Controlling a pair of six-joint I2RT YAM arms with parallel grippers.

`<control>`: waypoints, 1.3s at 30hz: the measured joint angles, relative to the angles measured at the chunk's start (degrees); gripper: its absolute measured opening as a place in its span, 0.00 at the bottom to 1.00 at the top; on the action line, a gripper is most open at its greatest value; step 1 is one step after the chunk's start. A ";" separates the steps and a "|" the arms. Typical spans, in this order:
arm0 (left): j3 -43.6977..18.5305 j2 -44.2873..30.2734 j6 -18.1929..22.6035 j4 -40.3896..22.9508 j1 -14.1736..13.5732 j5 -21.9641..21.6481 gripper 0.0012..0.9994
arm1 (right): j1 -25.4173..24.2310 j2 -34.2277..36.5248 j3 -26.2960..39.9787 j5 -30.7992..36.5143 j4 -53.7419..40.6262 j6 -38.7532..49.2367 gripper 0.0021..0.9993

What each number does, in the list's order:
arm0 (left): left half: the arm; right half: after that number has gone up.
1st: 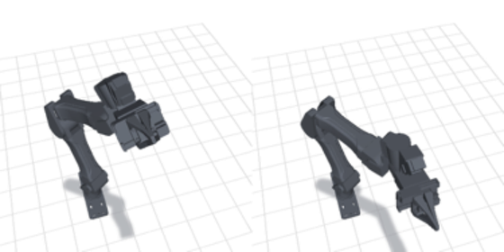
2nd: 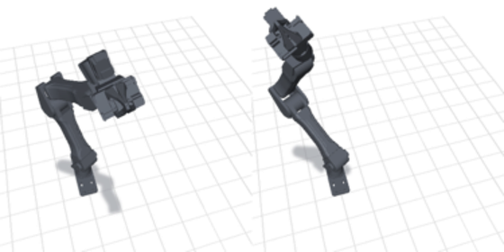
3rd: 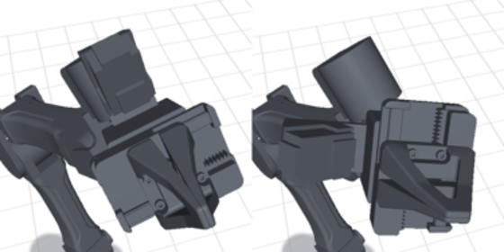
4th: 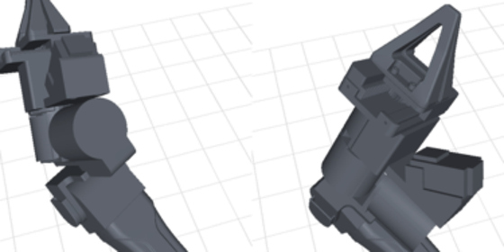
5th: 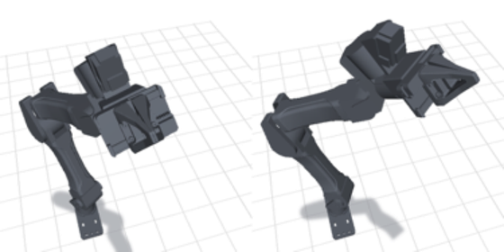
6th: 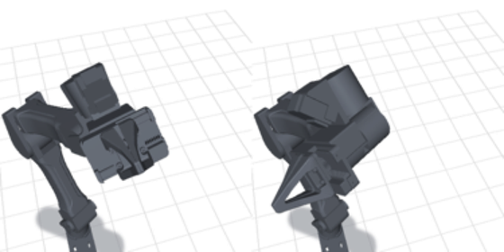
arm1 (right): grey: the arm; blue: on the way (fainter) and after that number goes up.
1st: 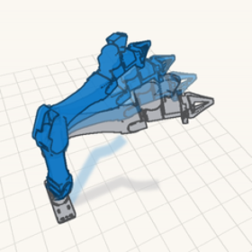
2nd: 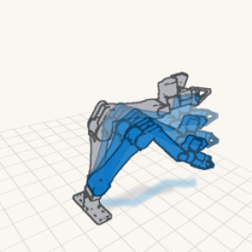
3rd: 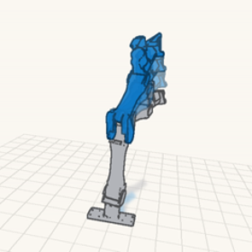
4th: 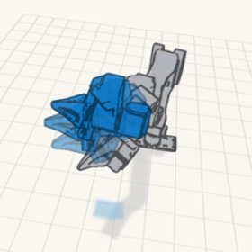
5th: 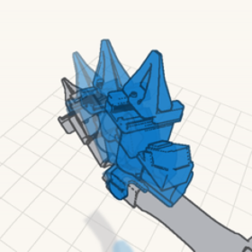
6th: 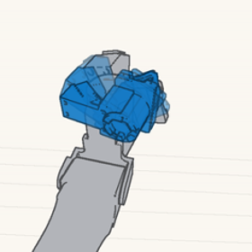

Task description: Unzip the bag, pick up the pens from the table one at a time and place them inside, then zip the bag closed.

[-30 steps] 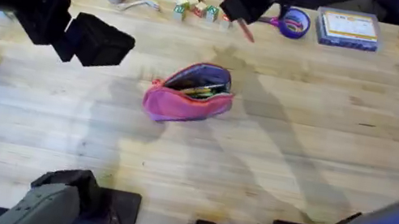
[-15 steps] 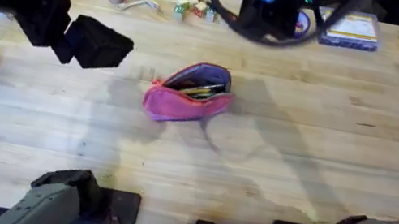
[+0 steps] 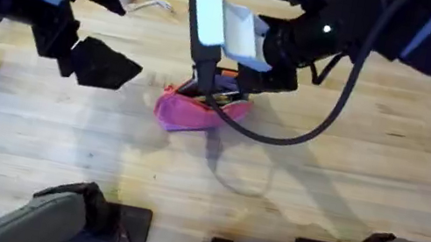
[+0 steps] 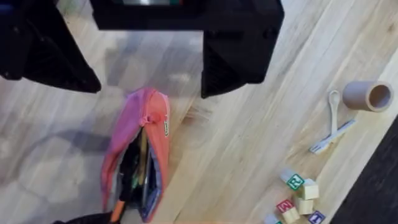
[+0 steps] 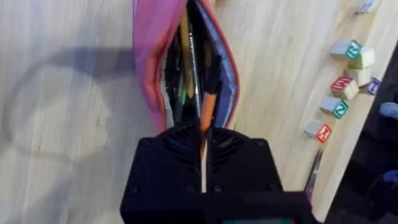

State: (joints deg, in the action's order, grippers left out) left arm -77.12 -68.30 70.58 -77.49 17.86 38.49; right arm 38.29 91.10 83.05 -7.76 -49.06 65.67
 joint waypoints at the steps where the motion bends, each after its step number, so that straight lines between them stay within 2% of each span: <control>1: 0.00 -0.43 1.67 -0.83 0.83 0.70 1.00 | 0.08 0.27 0.00 -0.01 0.00 0.46 0.03; 10: 0.00 -5.32 18.42 -9.30 9.51 6.16 1.00 | 0.31 4.62 -0.02 0.00 0.83 3.20 0.03; 15: 0.00 -7.25 23.80 -10.37 12.61 7.07 1.00 | 1.07 7.09 -0.02 -0.01 1.41 4.30 0.03; 19: 0.00 -8.26 25.50 -10.41 14.03 7.31 1.00 | 1.31 9.02 -0.02 -0.01 2.34 4.72 0.03; 27: 0.00 -8.26 26.52 -10.47 14.24 7.39 1.00 | 1.62 12.98 -0.04 0.01 6.61 4.92 0.03; 39: 0.00 -8.26 26.54 -10.45 14.24 7.39 1.00 | 7.87 15.68 -0.05 0.01 9.81 5.12 0.03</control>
State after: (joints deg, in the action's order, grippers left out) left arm -77.12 -76.55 97.12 -87.94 32.10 45.89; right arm 46.16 106.78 83.00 -7.75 -39.24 70.78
